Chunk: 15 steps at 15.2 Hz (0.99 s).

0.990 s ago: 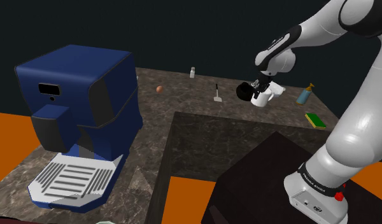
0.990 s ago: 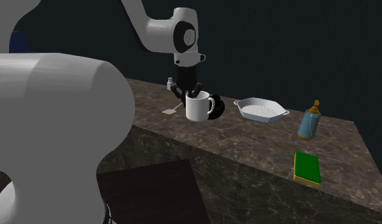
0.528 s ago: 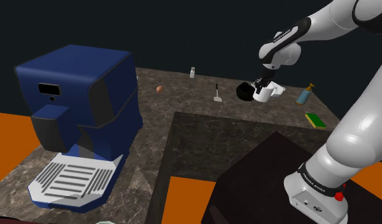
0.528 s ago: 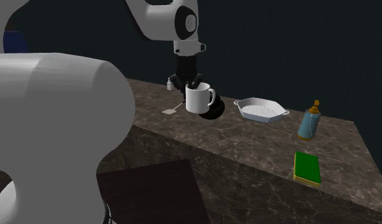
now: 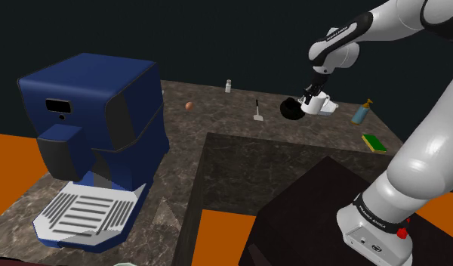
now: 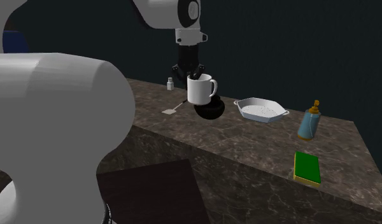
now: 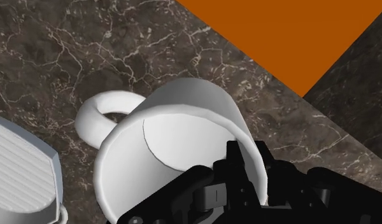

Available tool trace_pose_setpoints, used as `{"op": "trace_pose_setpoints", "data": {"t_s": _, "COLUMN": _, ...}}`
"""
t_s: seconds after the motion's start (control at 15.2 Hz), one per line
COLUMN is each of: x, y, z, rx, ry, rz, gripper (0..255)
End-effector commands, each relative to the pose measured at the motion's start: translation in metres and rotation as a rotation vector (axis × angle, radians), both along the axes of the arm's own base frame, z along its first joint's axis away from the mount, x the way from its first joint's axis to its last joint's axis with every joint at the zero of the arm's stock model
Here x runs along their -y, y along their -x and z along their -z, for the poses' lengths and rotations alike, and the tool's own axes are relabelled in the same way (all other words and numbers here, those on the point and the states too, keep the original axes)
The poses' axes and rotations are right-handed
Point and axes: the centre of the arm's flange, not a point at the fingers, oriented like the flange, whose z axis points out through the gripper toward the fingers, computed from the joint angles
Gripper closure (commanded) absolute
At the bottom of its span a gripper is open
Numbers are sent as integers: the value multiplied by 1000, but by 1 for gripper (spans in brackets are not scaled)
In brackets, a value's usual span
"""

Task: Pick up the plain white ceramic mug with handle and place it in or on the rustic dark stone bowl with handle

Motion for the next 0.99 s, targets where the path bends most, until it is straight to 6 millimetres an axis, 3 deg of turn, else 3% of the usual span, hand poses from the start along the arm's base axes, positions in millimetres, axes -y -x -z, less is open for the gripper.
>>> {"op": "trace_pose_setpoints", "data": {"t_s": 0.0, "x": 15, "y": -17, "z": -4, "rx": 0, "ry": 0, "rz": 0, "gripper": 255}}
{"op": "trace_pose_setpoints", "data": {"t_s": 0.86, "x": 125, "y": -148, "z": -19, "rx": 0, "ry": 0, "rz": 0, "gripper": 255}}
{"op": "trace_pose_setpoints", "data": {"t_s": 0.92, "x": 125, "y": -148, "z": -13, "rx": 0, "ry": 0, "rz": 0, "gripper": 255}}
